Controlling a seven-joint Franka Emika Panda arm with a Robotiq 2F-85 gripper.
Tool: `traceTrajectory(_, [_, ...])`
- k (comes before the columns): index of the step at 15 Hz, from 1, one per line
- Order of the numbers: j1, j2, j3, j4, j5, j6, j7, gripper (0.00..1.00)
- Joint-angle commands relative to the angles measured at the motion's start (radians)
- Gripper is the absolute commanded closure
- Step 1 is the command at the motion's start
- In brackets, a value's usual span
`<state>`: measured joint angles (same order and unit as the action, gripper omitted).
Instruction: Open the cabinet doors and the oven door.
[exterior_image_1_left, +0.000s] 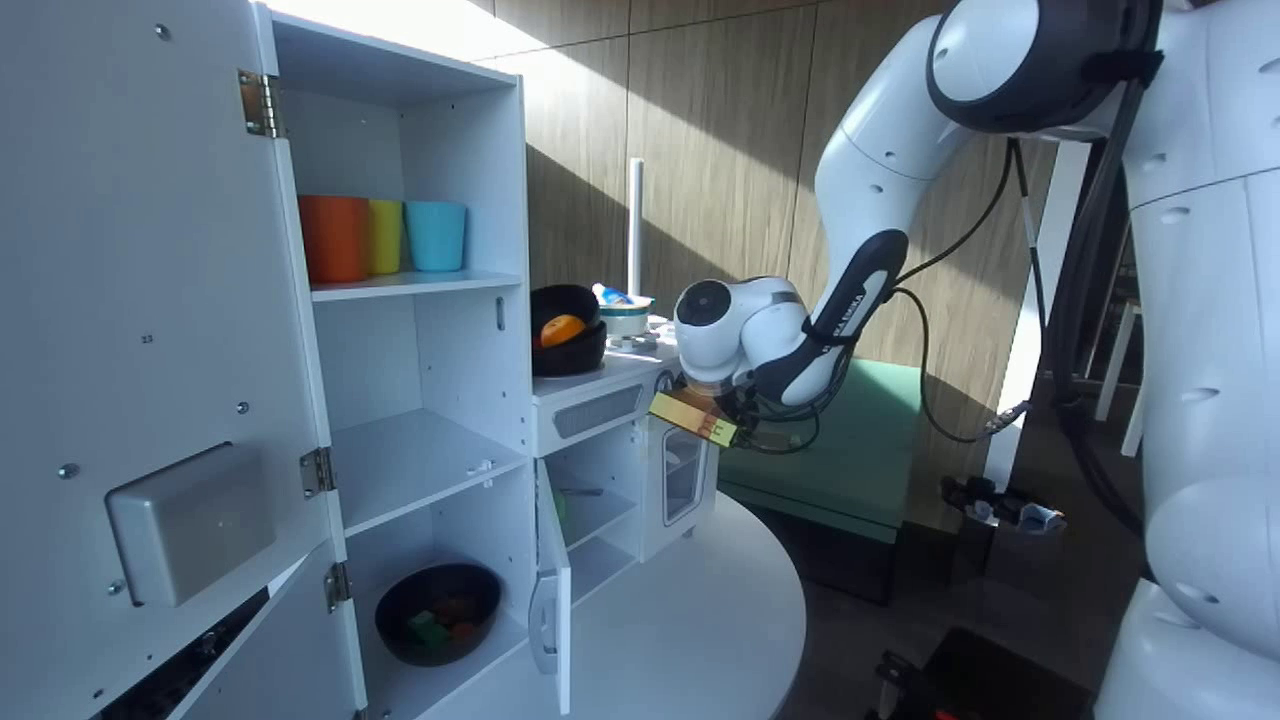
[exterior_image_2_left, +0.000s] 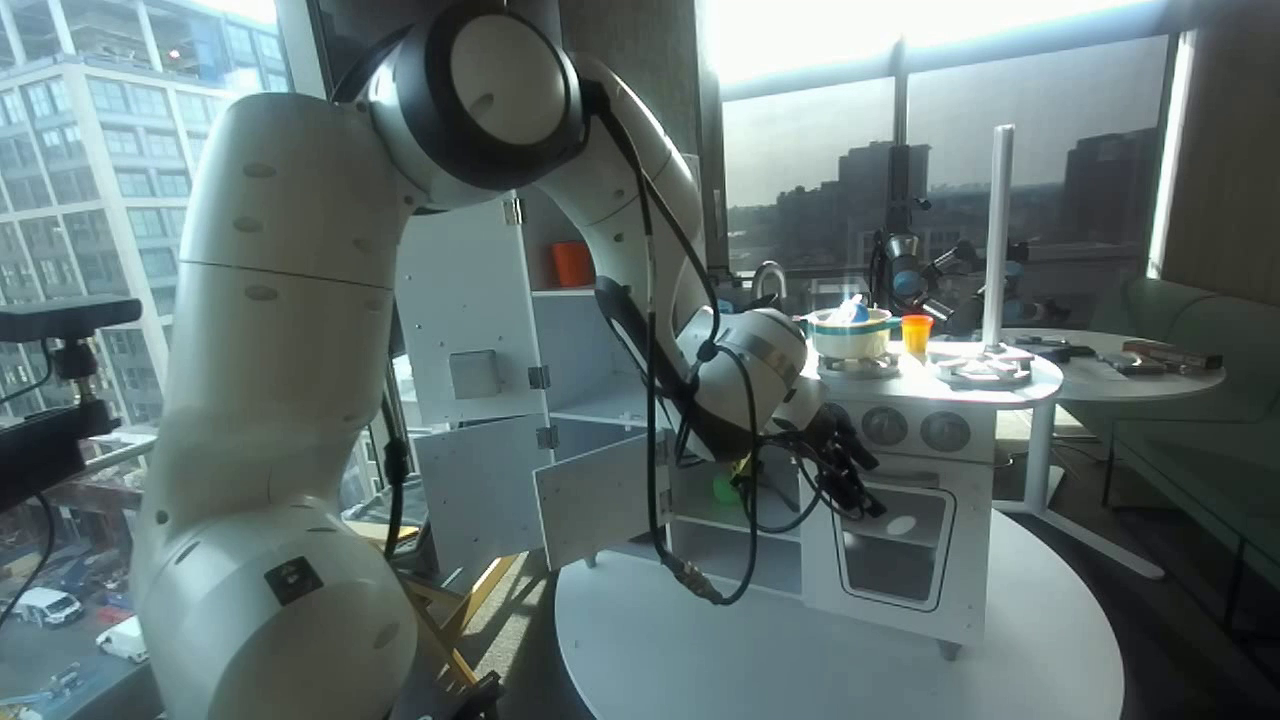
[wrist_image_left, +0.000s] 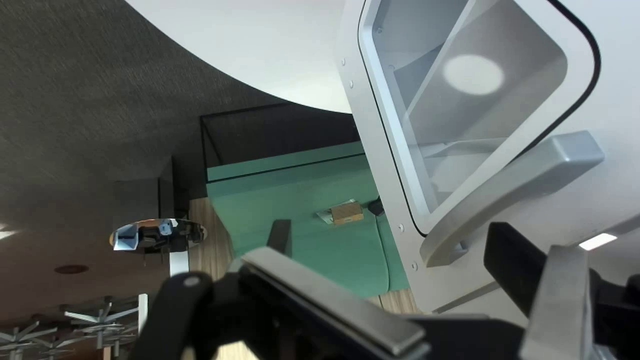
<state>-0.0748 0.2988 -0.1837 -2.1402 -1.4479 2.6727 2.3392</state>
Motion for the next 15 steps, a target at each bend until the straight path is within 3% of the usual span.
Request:
traceTrajectory(1, [-0.014,0.044,-0.001,0.061,-0.016,0.06,0.016,0.0])
traceTrajectory(9, [-0.055,0.094,-0.01,0.117,-0.249,0.236,0.187,0.0])
traceTrajectory(15, [-0.087,0.091,0.0,0.072,-0.175,0.294,0.112,0.0])
